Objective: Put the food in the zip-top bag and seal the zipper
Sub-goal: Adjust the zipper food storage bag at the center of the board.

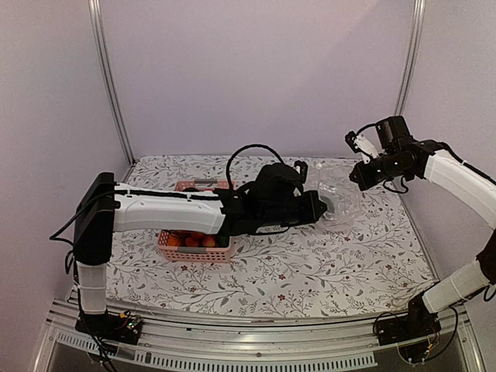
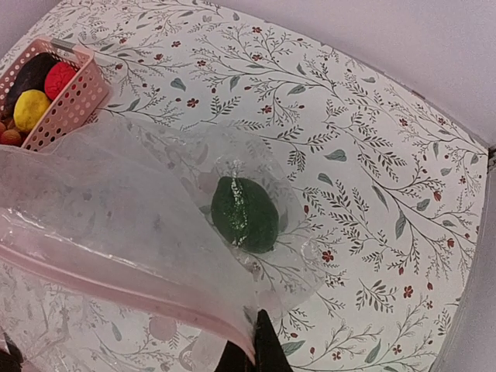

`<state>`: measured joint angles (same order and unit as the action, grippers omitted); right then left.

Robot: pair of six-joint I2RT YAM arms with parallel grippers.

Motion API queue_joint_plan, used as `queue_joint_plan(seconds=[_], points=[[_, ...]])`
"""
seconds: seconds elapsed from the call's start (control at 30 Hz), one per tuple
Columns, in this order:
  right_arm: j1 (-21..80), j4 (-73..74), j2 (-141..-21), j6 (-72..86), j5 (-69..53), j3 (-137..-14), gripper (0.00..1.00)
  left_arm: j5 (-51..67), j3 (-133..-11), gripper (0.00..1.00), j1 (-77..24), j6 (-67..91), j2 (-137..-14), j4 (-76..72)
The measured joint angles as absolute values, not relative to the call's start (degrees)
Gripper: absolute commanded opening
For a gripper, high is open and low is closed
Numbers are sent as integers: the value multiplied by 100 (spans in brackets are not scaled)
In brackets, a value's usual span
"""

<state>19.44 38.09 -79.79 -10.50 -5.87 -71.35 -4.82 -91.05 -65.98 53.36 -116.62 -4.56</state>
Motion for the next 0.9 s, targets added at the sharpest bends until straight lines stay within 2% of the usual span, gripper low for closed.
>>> queue_joint_plan(seconds=[0.23, 0.27, 0.33, 0.37, 0.4, 0.57, 0.77, 0.9], points=[[1946, 3634, -7835, -1210, 296, -7273, 0, -578, -9105, 0, -6530, 5218, -11662, -467], [1949, 3568, -7832, -1267, 458, -7328, 0, -607, -9105, 4, -6512, 5162, -11662, -489], [1949, 3470, -7835, -1363, 735, -7450, 0, -672, -9111, 30, -6462, 4958, -11662, -587], [1949, 3450, -7841, -1426, 867, -7548, 0, -683, -9113, 39, -6427, 4816, -11662, -709], [1949, 3437, -7856, -1459, 950, -7625, 0, -687, -9115, 45, -6396, 4663, -11662, -808], [1942, 3295, -8077, -1634, 1313, -8154, 0, -757, -9048, 59, -6265, 3918, -11559, -1179], [1909, 3151, -8493, -1739, 1433, -8366, 0, -1173, -7819, 64, -6243, 3264, -10337, -1225], [1933, 3114, -8569, -1717, 974, -8178, 0, -1684, -7030, 66, -6178, 3063, -9312, -781]])
